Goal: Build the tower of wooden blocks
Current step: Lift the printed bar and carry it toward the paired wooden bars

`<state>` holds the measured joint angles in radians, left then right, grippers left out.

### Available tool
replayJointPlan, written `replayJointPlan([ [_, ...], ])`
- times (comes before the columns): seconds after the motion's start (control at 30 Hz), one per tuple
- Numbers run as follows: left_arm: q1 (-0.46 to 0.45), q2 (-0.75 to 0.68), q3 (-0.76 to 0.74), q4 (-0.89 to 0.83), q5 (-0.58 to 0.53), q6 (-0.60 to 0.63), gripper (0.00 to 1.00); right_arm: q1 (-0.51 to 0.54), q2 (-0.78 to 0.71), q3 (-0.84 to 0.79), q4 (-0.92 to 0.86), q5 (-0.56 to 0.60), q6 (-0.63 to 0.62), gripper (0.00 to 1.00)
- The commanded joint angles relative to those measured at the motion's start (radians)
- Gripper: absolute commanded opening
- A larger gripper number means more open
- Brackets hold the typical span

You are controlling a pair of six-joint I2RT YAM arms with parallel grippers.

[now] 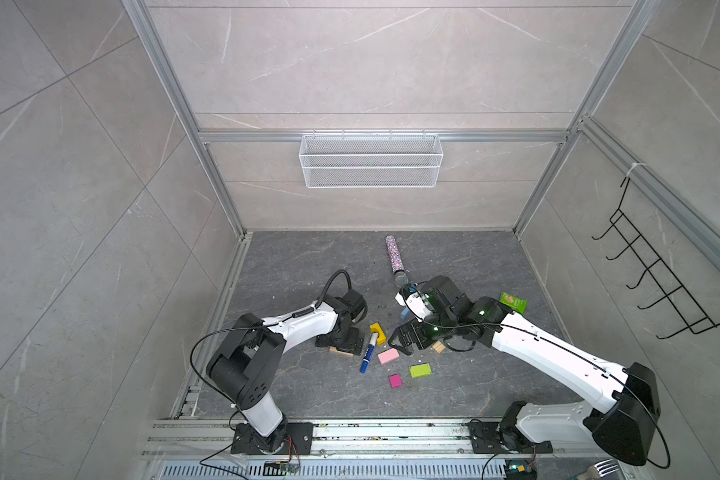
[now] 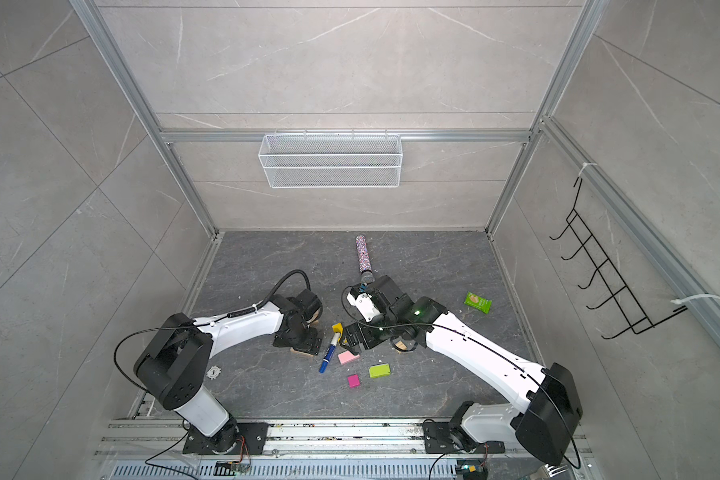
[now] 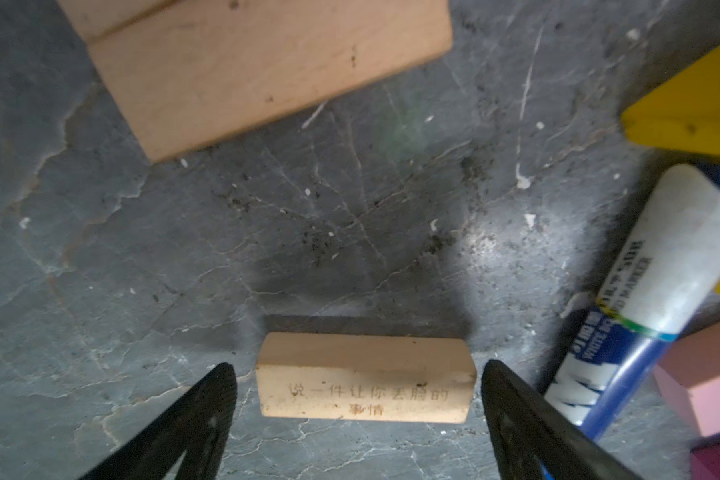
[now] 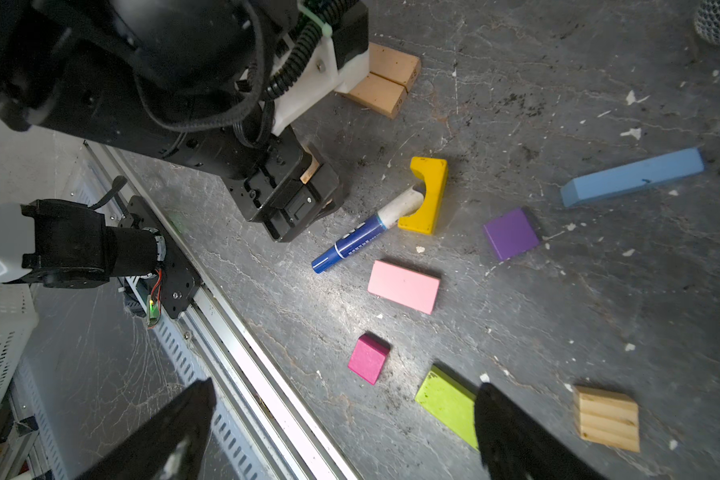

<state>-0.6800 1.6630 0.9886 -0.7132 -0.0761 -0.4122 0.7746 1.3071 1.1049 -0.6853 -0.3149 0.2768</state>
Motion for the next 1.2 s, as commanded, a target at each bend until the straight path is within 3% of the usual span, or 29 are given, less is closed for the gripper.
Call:
replayJointPlan([
  [0.0, 0.0, -0.032, -0.011, 0.017, 0.012, -0.005, 0.94, -0.005, 0.006, 0.014, -0.017, -0.004, -0.004, 0.99],
  [0.8, 0.0, 0.004, -0.032, 0.038, 0.029, -0.079, 0.83, -0.005, 0.008, 0.02, -0.025, 0.008, -0.004, 0.99],
  [0.93, 0.0, -0.002, -0.023, 0.055, 0.047, -0.131, 0.73, -0.005, 0.006, 0.018, -0.025, 0.02, 0.001, 0.99],
  [1.17, 0.0, -0.009, 0.015, 0.04, 0.027, -0.276, 0.67, -0.005, 0.0, 0.013, -0.005, 0.091, 0.044, 0.99],
])
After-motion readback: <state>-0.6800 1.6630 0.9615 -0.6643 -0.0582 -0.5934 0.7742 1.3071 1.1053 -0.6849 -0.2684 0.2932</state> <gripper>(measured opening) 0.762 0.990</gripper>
